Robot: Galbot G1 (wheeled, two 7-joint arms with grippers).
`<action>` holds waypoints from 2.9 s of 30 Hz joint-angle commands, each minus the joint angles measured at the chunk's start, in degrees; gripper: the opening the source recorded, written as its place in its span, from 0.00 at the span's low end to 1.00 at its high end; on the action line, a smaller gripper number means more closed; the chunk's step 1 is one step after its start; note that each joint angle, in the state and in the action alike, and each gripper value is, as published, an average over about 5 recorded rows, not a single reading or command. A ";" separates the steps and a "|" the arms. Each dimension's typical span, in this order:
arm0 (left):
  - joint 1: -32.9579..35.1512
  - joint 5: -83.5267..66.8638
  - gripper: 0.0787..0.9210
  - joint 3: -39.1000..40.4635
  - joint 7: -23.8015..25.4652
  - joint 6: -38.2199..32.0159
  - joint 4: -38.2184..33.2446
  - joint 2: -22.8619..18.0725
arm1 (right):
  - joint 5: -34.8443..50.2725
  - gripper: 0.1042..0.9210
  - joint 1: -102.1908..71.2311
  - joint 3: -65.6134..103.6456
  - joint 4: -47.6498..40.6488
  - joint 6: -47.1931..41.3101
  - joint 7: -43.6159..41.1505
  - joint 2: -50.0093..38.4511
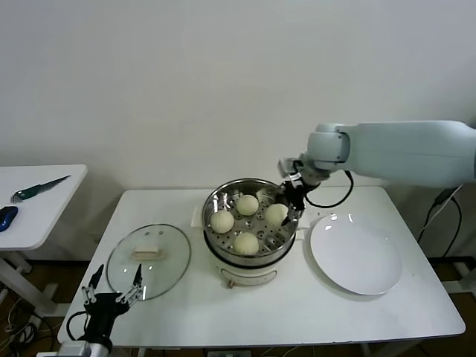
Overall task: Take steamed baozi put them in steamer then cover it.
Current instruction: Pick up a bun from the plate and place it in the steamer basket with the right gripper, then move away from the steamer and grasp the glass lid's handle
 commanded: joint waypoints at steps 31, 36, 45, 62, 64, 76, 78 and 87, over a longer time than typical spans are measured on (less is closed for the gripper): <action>-0.91 -0.21 0.88 0.23 -0.07 0.16 0.59 0.24 | -1.38 0.86 -5.01 3.64 -5.54 1.06 0.81 2.80; -1.06 -0.18 0.88 0.14 -0.19 0.14 0.64 0.33 | 4.87 0.88 -1.05 6.67 -5.74 2.19 -1.36 0.46; -1.33 -0.58 0.88 0.29 -1.62 3.09 -0.77 0.87 | 16.18 0.88 -7.71 30.65 -2.06 -4.62 18.50 -13.31; -6.14 1.16 0.88 0.39 -3.31 3.93 1.58 3.28 | 0.71 0.88 -89.31 107.59 11.61 13.93 42.75 -39.11; -6.80 1.75 0.88 0.27 -3.43 4.29 1.67 3.55 | -1.35 0.88 -103.18 121.69 11.79 17.29 40.79 -36.39; -8.54 5.54 0.88 0.58 -5.10 2.67 4.13 5.23 | -13.17 0.88 -137.00 151.60 13.09 31.94 34.86 -10.50; -8.61 6.15 0.88 0.48 -5.73 1.42 4.87 5.72 | -14.14 0.88 -138.51 151.91 12.82 35.12 34.80 -6.87; -6.00 11.19 0.88 0.19 -9.27 -4.28 7.44 8.60 | -19.71 0.88 -144.44 149.09 14.55 43.62 35.56 6.16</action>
